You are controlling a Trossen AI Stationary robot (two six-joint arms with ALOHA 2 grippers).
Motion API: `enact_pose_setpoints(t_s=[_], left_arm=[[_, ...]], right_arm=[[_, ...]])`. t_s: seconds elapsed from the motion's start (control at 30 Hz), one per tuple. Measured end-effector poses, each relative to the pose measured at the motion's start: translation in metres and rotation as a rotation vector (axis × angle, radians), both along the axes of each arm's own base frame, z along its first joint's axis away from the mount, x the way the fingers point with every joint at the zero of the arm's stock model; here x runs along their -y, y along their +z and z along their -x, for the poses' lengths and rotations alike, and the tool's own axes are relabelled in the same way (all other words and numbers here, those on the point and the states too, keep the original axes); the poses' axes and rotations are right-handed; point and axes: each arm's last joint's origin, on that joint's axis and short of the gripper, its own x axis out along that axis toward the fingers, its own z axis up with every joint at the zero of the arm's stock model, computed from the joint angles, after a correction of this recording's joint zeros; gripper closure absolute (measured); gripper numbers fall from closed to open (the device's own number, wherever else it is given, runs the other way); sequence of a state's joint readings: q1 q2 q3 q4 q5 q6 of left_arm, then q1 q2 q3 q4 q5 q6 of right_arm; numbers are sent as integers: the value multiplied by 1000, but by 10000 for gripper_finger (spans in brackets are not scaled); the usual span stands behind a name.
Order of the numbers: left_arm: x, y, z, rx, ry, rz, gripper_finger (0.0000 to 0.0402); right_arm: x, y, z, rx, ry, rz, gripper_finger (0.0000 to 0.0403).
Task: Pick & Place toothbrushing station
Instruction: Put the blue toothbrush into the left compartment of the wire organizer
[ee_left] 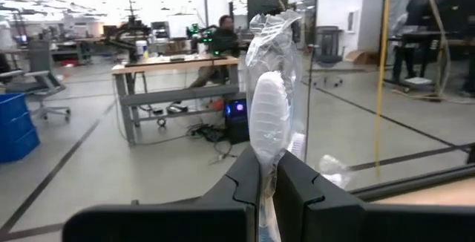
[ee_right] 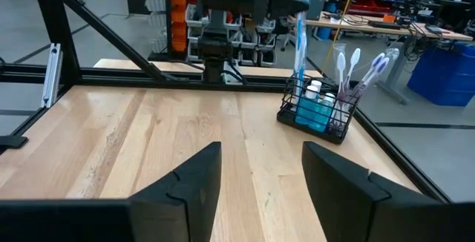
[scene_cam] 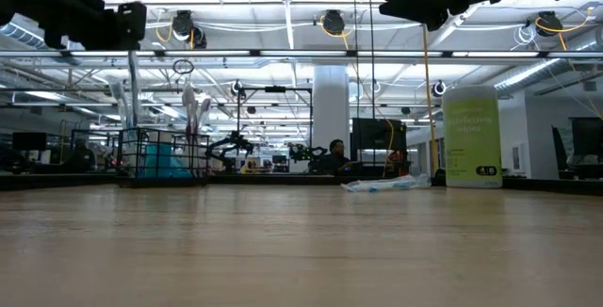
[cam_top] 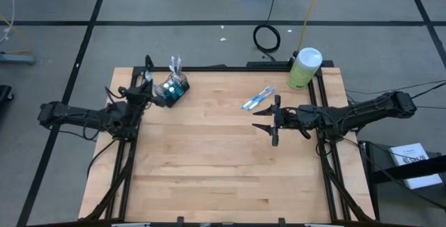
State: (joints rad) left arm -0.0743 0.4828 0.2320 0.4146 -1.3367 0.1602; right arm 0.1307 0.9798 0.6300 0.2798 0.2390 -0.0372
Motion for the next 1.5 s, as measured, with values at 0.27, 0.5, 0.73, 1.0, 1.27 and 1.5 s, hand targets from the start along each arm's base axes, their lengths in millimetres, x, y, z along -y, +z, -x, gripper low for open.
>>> enact_pose_setpoints(t_s=[0.27, 0.5, 0.73, 1.0, 1.27, 1.5], left_arm=[[-9, -10, 1, -10, 59, 0, 387], [-14, -10, 1, -4, 54, -6, 387], [-15, -10, 0, 31, 22, -1, 386], [-15, -7, 1, 39, 26, -12, 383], [-15, 5, 4, 48, 29, -70, 388], [-15, -3, 3, 22, 76, -26, 384]], right_arm=[[0, 0, 0, 2, 0, 0, 220], [0, 0, 0, 2, 0, 0, 220], [0, 0, 0, 2, 0, 0, 220], [0, 0, 0, 3, -1, -4, 220], [0, 0, 0, 3, -2, -11, 220], [0, 0, 0, 3, -2, -11, 220]])
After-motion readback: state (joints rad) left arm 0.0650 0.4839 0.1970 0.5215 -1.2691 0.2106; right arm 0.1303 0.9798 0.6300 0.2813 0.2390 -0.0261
